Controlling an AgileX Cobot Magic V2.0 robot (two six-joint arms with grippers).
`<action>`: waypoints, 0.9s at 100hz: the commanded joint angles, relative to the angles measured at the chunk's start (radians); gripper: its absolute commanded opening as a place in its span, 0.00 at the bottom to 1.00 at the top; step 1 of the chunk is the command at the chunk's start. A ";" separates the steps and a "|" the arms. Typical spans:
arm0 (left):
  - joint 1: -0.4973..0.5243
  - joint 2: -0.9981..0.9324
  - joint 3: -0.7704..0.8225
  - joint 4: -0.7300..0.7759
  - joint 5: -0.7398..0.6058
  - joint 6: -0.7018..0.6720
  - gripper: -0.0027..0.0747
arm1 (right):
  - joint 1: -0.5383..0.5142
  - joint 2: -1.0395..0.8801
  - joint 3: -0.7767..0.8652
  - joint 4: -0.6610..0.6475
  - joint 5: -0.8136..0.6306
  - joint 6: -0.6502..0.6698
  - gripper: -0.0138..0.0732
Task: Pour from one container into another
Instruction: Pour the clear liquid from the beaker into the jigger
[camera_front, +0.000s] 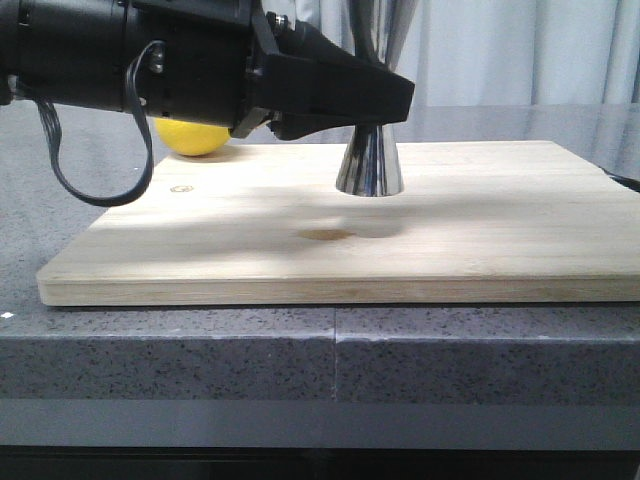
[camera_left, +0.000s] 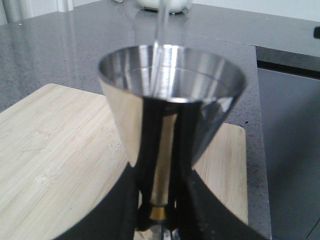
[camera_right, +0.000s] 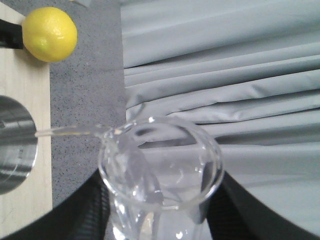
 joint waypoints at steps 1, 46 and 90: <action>0.002 -0.048 -0.029 -0.055 -0.058 -0.007 0.01 | 0.003 -0.018 -0.036 -0.043 -0.006 -0.006 0.47; 0.002 -0.048 -0.029 -0.055 -0.058 -0.007 0.01 | 0.003 -0.018 -0.036 -0.081 -0.004 -0.006 0.47; 0.002 -0.048 -0.029 -0.055 -0.058 -0.007 0.01 | 0.003 -0.018 -0.036 -0.108 0.008 -0.006 0.47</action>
